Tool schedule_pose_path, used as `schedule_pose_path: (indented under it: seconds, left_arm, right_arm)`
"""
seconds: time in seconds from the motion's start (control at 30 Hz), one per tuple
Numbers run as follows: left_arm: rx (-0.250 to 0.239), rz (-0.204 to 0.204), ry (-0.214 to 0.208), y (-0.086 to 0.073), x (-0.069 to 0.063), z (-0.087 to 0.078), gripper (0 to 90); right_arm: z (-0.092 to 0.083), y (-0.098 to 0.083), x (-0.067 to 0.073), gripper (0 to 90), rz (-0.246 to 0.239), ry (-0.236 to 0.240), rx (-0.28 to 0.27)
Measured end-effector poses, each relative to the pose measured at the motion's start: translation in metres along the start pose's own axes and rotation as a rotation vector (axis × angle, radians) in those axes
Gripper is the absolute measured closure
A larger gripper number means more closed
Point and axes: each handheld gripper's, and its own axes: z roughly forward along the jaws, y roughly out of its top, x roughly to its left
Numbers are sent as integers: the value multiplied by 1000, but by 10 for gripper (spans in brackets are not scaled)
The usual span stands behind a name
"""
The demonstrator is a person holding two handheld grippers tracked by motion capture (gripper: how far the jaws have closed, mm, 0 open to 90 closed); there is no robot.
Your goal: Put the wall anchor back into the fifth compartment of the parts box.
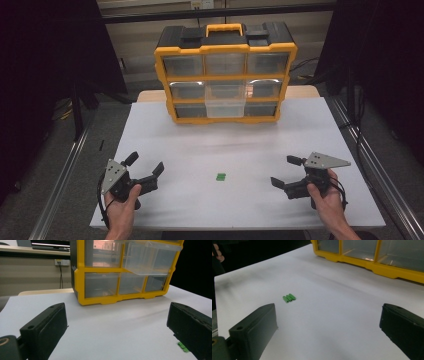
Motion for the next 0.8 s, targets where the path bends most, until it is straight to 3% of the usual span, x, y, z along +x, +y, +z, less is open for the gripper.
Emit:
schedule_pose_path:
  seconds: [0.17, 0.2, 0.3, 0.33, 0.4, 0.43, 0.53, 0.7, 0.8]
  left_arm:
    - [1, 13, -17, 0, -2, 0, 30]
    - [3, 23, -28, 0, -2, 0, 30]
    - [12, 35, -30, -1, -2, 0, 30]
    - [-10, 2, -27, -2, -4, 3, 30]
    - [24, 41, -29, -2, -2, 2, 30]
    - [13, 24, -28, -2, -3, 3, 31]
    - [15, 27, -28, -2, -3, 3, 31]
    - [12, 34, -10, -2, -4, 1, 33]
    - [19, 44, -25, -1, -3, 0, 33]
  right_arm:
    - [12, 4, 5, 8, -7, 35, 34]
    - [16, 7, 6, 8, 0, 75, 71]
    - [21, 11, 9, 7, -2, 100, 83]
    - [27, 15, 13, 8, -31, 110, 128]
    - [30, 17, 14, 7, -40, 125, 149]
    - [36, 19, 16, 10, -51, 145, 174]
    - [53, 26, 22, 18, -71, 212, 273]
    - [67, 34, 27, 20, -81, 240, 295]
    - [77, 40, 27, 30, -74, 268, 320]
